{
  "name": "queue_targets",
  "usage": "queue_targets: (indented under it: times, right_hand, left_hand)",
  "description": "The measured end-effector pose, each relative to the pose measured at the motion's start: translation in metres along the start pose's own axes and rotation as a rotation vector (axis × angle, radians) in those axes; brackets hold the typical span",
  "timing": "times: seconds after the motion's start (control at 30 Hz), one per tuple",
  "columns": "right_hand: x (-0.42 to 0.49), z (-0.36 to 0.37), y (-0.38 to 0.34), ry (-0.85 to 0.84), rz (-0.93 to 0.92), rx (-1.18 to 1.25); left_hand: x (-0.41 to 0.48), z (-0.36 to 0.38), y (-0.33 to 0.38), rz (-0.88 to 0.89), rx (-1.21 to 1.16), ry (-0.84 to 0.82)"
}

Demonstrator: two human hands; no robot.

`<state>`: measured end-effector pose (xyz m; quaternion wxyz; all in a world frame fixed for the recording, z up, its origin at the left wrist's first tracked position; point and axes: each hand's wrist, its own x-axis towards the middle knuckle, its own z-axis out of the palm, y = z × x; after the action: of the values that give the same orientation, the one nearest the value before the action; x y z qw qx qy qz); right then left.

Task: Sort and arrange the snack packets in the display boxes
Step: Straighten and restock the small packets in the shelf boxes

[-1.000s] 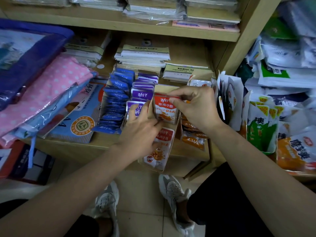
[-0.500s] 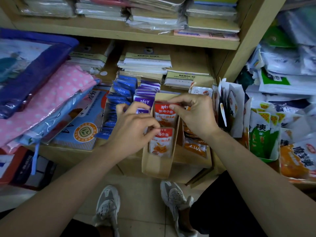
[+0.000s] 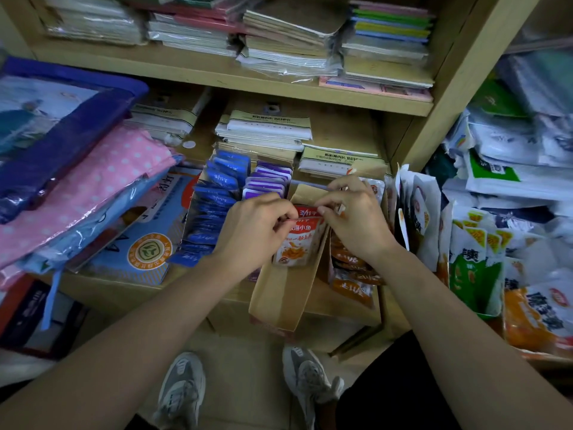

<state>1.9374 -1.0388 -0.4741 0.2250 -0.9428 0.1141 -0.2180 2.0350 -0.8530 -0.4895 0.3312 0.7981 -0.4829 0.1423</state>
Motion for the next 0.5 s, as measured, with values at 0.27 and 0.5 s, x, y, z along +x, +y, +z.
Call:
queue_targets:
  times: [0.27,0.5]
  right_hand:
    - [-0.002,-0.005,0.0,0.001,0.032,0.245]
    - [-0.001,-0.002,-0.003,-0.026,0.106,0.254]
  left_hand:
    - [0.02,0.011,-0.005,0.004,-0.011,0.085]
    - [0.023,0.019,-0.007,-0.122,0.078,0.044]
